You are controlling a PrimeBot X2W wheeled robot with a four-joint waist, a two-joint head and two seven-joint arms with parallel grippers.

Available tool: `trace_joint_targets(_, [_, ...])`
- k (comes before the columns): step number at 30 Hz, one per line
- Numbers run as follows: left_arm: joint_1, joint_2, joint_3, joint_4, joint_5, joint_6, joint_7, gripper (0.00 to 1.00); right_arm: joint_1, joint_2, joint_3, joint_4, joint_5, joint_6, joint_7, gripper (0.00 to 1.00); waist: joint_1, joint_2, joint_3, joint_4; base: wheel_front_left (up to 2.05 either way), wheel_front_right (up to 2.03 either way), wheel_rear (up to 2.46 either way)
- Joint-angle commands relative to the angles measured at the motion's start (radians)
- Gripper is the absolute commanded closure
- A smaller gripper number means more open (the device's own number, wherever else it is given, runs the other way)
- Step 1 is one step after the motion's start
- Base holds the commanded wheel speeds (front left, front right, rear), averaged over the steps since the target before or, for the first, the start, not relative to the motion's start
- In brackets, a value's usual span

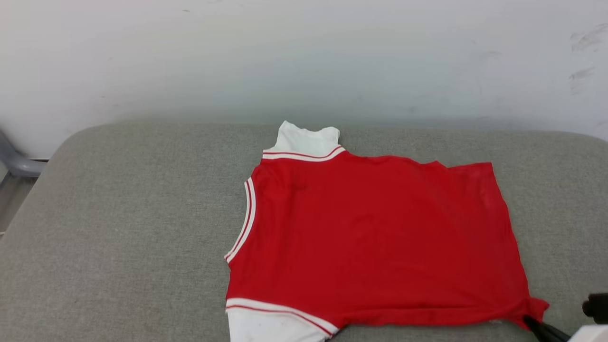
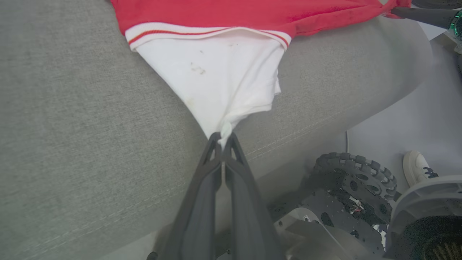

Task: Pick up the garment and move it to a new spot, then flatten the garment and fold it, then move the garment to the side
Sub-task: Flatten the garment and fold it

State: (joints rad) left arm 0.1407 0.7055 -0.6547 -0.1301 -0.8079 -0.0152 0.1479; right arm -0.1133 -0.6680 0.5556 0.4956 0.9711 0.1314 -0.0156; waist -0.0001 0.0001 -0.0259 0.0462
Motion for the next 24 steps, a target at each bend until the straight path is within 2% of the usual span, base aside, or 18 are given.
trace_joint_targets(1, [0.026,0.011,-0.005,-0.019,-0.007,0.007,0.008,1.0,0.043,-0.026,-0.008,-0.036,0.02,-0.002,0.011,1.0,0.0001,-0.0001,-0.004,-0.003,0.0,0.0,0.0])
trace_joint_targets(5, [0.053,0.018,0.001,-0.054,-0.023,0.023,0.006,1.0,0.113,-0.073,-0.041,-0.124,0.041,-0.002,0.029,1.0,0.0001,-0.0001,-0.005,-0.009,0.0,0.0,0.0])
trace_joint_targets(10, [0.021,0.006,0.026,-0.066,-0.014,0.04,-0.024,1.0,0.158,-0.091,-0.108,-0.191,0.041,-0.002,0.026,1.0,0.0001,-0.0001,-0.001,-0.009,0.0,0.0,0.0])
trace_joint_targets(19, [-0.096,0.011,0.086,-0.065,0.005,0.048,-0.033,1.0,0.13,-0.062,-0.182,-0.267,-0.025,-0.001,0.064,1.0,0.0001,-0.0001,0.037,-0.024,0.0,0.0,0.0])
trace_joint_targets(24, [-0.199,0.031,0.089,-0.046,0.041,0.035,0.015,1.0,0.08,-0.028,-0.218,-0.291,-0.064,-0.001,0.088,1.0,0.0001,-0.0001,0.089,-0.039,0.0,0.0,0.0])
